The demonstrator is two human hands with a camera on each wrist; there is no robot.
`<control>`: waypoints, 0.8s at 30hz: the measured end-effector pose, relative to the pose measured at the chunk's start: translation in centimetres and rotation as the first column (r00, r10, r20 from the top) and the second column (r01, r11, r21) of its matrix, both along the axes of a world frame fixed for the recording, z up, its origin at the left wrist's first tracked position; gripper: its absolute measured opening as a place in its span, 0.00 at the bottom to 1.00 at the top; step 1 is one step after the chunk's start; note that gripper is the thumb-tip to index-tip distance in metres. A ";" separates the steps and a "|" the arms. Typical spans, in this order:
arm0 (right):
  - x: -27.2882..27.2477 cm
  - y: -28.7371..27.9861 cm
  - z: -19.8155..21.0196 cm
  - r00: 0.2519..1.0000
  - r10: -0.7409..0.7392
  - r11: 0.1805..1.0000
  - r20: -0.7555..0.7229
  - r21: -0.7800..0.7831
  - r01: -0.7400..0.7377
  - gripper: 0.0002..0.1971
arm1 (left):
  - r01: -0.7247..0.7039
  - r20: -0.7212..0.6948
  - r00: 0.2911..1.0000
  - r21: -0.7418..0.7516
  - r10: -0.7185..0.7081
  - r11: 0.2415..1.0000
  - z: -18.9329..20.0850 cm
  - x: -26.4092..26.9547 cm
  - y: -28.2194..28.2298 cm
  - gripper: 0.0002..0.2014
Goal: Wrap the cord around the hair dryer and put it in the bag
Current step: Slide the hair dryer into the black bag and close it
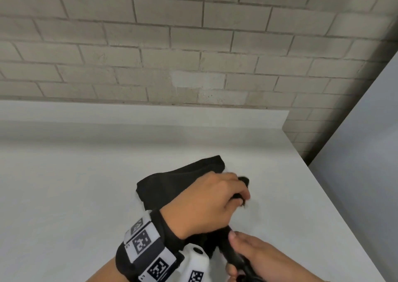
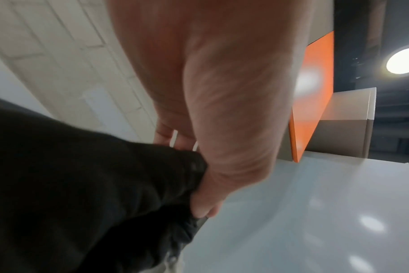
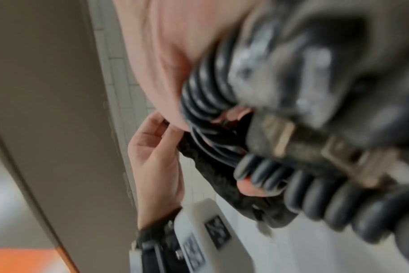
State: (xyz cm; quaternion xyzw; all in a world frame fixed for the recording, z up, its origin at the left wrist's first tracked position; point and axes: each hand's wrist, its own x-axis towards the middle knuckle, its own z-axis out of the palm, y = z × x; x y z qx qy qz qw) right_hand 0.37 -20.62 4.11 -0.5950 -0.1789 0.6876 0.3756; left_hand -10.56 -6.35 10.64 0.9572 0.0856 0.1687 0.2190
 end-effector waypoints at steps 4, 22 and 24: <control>0.7 0.7 0.4 0.848 -0.225 0.974 -0.479 -0.107 0.199 0.22 | 0.005 -0.103 0.995 -0.048 -0.010 0.999 -0.8 -0.6 -1.2 0.21; -2.8 0.7 -3.1 0.761 -0.449 0.754 -0.468 0.258 0.604 0.50 | -0.650 -0.489 0.717 -0.215 0.496 0.729 -9.1 -6.2 -1.8 0.11; -3.0 1.3 -2.9 0.719 -0.525 0.703 -0.455 0.245 0.668 0.41 | -0.600 -0.464 0.770 -0.296 0.438 0.743 -8.5 -6.6 -2.0 0.09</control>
